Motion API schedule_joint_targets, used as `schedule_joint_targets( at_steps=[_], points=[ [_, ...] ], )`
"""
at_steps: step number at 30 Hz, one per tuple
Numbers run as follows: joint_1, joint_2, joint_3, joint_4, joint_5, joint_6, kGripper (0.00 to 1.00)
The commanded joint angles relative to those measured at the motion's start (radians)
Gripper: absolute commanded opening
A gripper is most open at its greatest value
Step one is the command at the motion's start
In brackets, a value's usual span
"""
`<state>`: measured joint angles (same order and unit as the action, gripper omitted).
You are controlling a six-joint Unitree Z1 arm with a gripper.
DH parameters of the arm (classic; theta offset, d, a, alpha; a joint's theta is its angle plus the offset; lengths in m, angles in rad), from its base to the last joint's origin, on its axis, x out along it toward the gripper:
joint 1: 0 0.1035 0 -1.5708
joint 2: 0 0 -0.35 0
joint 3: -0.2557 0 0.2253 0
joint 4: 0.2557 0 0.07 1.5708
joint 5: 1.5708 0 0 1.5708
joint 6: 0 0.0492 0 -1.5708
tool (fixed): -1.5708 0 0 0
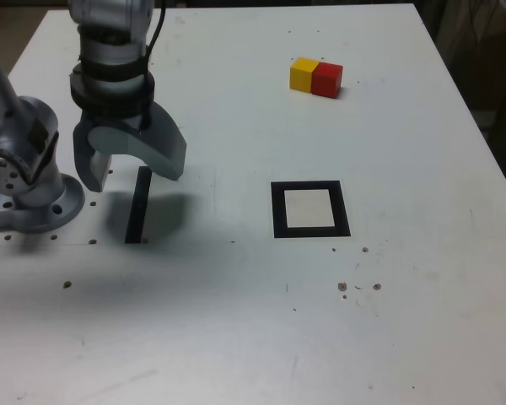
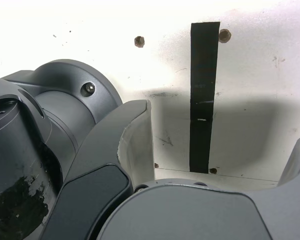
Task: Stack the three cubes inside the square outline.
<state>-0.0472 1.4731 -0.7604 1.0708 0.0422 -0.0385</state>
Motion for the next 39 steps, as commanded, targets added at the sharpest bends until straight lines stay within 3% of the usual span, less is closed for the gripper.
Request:
schedule_joint_targets(
  at_steps=[1,24,39],
  points=[
    [0.002,-0.002,-0.005,-0.002,0.002,-0.001,0.98],
    [0.002,0.013,-0.013,0.002,0.003,-0.026,0.98],
    [0.03,0.085,-0.131,0.026,0.035,-0.038,0.98]
  ],
)
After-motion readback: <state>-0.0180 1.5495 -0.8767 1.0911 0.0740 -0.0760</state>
